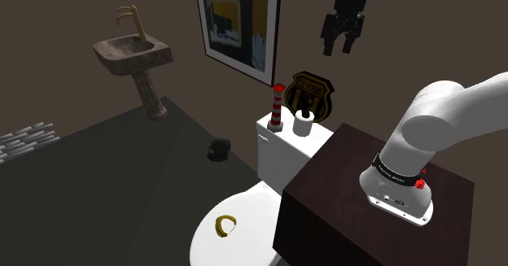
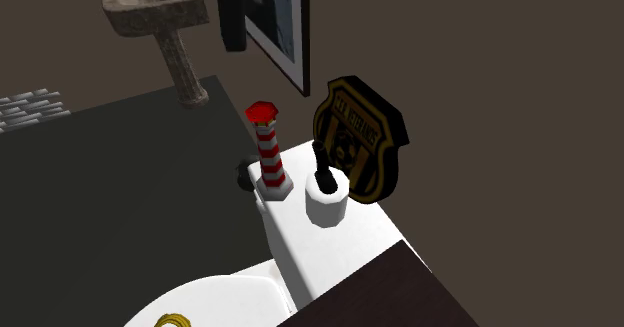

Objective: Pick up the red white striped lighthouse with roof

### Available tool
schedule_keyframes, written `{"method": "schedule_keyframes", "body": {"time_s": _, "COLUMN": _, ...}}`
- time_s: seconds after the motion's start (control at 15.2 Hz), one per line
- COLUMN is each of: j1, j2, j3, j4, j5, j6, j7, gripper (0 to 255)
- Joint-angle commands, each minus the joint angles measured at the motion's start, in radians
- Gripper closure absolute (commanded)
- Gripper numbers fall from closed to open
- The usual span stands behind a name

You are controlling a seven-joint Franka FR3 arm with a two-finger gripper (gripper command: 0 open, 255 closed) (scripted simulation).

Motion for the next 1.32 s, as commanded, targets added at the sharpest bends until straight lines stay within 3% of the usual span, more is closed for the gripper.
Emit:
{"method": "schedule_keyframes", "body": {"time_s": 0.0, "j1": 0.000, "j2": 0.000, "j3": 0.000, "j4": 0.000, "j5": 0.000, "j6": 0.000, "j7": 0.000, "gripper": 0}}
{"method": "schedule_keyframes", "body": {"time_s": 0.59, "j1": 0.017, "j2": 0.385, "j3": -0.132, "j4": 0.136, "j5": -0.035, "j6": 0.122, "j7": -0.227, "gripper": 0}}
{"method": "schedule_keyframes", "body": {"time_s": 1.25, "j1": 0.018, "j2": 0.855, "j3": -0.211, "j4": 0.423, "j5": 0.016, "j6": 0.153, "j7": -0.470, "gripper": 0}}
